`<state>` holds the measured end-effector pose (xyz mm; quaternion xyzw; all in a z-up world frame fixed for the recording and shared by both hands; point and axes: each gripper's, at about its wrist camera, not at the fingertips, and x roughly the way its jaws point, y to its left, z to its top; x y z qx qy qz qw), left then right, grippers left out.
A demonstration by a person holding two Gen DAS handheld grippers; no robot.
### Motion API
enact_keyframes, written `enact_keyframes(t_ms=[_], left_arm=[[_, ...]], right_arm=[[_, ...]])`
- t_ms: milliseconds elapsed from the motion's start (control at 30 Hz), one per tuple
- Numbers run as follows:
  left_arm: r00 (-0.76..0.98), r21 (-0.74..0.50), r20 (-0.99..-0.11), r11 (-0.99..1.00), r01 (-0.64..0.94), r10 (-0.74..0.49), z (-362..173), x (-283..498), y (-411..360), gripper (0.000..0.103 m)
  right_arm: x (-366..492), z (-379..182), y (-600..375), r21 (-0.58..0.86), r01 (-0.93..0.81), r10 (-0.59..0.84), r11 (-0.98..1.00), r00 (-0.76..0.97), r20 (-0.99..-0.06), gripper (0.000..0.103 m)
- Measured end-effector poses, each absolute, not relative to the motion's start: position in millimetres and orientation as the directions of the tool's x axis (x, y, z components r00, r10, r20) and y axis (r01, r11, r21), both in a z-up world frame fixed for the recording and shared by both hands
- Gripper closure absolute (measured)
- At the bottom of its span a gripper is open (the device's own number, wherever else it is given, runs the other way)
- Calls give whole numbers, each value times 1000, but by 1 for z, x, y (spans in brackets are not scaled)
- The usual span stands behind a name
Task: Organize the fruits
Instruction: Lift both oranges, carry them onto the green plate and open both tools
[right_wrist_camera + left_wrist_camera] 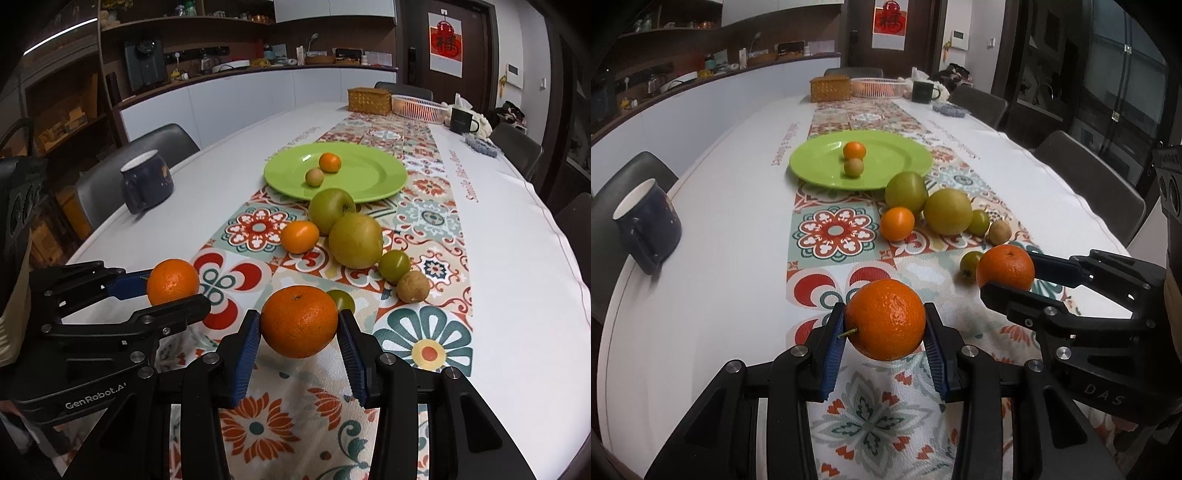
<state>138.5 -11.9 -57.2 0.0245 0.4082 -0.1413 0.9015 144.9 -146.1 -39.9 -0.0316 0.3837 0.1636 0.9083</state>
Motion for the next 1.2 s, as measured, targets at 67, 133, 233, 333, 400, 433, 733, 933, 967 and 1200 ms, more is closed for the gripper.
enact_keyframes(t_ms=[67, 133, 233, 333, 400, 433, 733, 933, 967, 1200], left_arm=[[631, -76, -739, 960, 270, -236, -52, 137, -13, 63], [641, -77, -732, 962, 263, -233, -46, 134, -12, 63], [658, -74, -717, 964, 256, -230, -35, 131, -12, 63], [680, -60, -697, 963, 263, -229, -21, 127, -13, 63], [698, -49, -678, 962, 268, -229, -12, 126, -14, 63], [705, -46, -672, 962, 268, -228, -8, 126, -14, 63], [770, -18, -601, 967, 253, -213, 32, 141, -13, 63], [816, 3, -543, 971, 239, -199, 57, 159, -15, 63], [820, 5, -538, 971, 238, -198, 60, 163, -15, 63], [834, 4, -515, 973, 232, -197, 78, 195, -14, 63]], right_arm=[[142, -33, -148, 73, -316, 276, 946, 665, -694, 59], [140, -25, -149, 75, -311, 277, 947, 679, -680, 59], [138, -14, -152, 75, -307, 278, 949, 699, -659, 59], [136, -3, -154, 68, -303, 275, 950, 721, -636, 59], [135, 4, -155, 66, -302, 275, 951, 734, -621, 59], [136, 7, -155, 65, -300, 275, 952, 740, -614, 59], [151, 44, -157, 58, -297, 279, 953, 787, -550, 59], [169, 61, -160, 82, -292, 290, 953, 799, -526, 59], [174, 64, -160, 85, -290, 291, 953, 801, -523, 59], [204, 81, -158, 81, -295, 294, 952, 808, -510, 59]])
